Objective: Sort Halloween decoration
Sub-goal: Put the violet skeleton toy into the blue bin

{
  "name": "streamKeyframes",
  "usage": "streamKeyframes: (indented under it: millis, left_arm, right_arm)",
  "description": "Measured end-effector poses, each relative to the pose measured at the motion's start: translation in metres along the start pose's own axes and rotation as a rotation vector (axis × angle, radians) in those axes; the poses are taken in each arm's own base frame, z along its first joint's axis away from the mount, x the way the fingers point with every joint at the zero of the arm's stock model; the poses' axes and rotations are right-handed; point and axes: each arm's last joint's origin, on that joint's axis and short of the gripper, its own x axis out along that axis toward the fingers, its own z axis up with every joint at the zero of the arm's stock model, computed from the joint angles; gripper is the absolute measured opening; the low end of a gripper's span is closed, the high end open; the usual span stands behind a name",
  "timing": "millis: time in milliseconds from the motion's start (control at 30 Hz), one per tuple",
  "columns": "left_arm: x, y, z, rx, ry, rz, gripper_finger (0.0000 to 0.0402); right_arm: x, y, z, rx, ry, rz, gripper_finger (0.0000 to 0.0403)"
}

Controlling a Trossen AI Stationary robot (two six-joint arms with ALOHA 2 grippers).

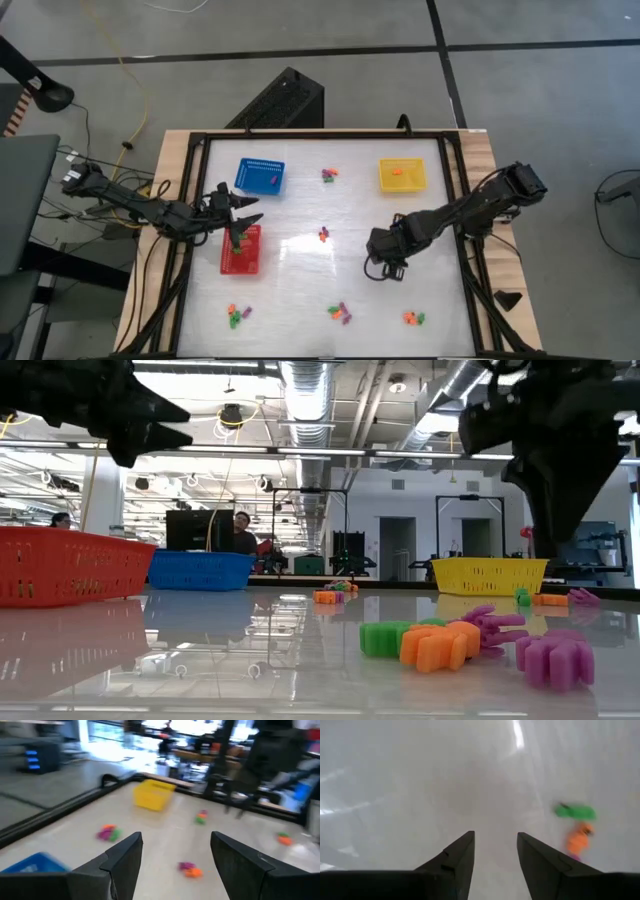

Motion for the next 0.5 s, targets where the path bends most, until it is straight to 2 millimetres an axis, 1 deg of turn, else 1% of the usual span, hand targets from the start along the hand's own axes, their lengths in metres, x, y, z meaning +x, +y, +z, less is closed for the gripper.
streamKeyframes:
  millis: [133, 300, 400, 500]
  left_arm:
    - [0.002, -0.005, -0.001, 0.044, 0.015, -0.125, 0.0226]
    - [0.010, -0.014, -0.002, 0.100, -0.019, -0.214, 0.0226]
    - [0.011, -0.014, -0.004, 0.158, -0.012, -0.201, 0.0226]
    - [0.005, -0.008, -0.001, 0.149, -0.007, -0.140, 0.0226]
  right_arm:
    - [-0.001, 0.011, -0.001, -0.036, -0.049, 0.042, 0.0175]
    - [-0.002, 0.020, -0.002, -0.062, -0.087, 0.079, 0.0175]
    - [-0.002, 0.022, -0.002, -0.068, -0.093, 0.085, 0.0175]
    - [-0.003, 0.025, -0.005, -0.084, -0.091, 0.088, 0.0175]
